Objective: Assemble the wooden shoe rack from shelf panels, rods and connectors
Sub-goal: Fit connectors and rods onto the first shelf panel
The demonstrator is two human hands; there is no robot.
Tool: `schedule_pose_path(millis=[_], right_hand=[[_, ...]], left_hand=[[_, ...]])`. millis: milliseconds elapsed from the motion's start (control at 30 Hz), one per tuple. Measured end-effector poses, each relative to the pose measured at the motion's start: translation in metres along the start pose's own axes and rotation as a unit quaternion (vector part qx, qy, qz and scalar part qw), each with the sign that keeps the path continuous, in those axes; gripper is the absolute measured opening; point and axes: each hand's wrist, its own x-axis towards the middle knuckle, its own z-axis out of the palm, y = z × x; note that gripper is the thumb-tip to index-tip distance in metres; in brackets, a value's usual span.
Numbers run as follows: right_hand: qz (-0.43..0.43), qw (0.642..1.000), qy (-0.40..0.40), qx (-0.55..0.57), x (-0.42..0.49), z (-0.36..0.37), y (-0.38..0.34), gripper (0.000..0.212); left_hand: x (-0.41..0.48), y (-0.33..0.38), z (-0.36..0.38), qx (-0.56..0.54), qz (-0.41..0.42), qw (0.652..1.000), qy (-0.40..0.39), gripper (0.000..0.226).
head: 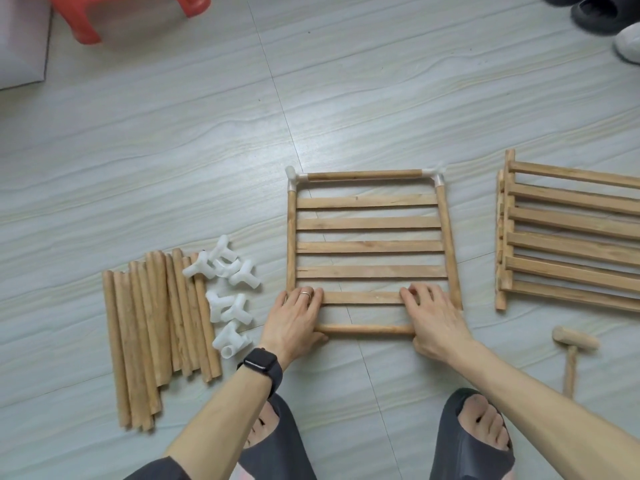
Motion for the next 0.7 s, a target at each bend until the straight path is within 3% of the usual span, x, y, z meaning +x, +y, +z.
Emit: schedule_pose_path(millis=[333, 433, 500, 567, 633, 700], right_hand=[[0.028, 0.987, -0.132, -0.083, 0.013, -0.045, -0.019, 0.053], [0.022, 0.974, -0.181, -0.134, 0.022, -0.060, -0.031, 0.044], [0.000, 0.970, -0.189, -0.154, 0.030, -0.073, -0.041, 0.042], [-0.039, 0.973, -0.174, -0.147, 0.039, -0.085, -0.058, 0.045], [-0.084, 0.975, -0.152, -0.142, 0.047, -0.094, -0.080, 0.050], [-0.133, 0.972, -0.133, -0.143, 0.056, -0.099, -0.104, 0.050]], left_hand=[[-0.003, 0.014, -0.005, -0.048, -0.020, 0.999, -0.014, 0.092], [-0.011, 0.011, -0.012, -0.120, -0.013, 0.992, -0.020, 0.079], [-0.022, 0.000, -0.019, -0.194, -0.020, 0.980, 0.030, 0.063], [-0.037, -0.018, -0.028, -0.264, -0.056, 0.953, 0.141, 0.045], [-0.051, -0.045, -0.035, -0.304, -0.126, 0.911, 0.247, 0.033], [-0.065, -0.078, -0.035, -0.343, -0.241, 0.859, 0.295, 0.028]])
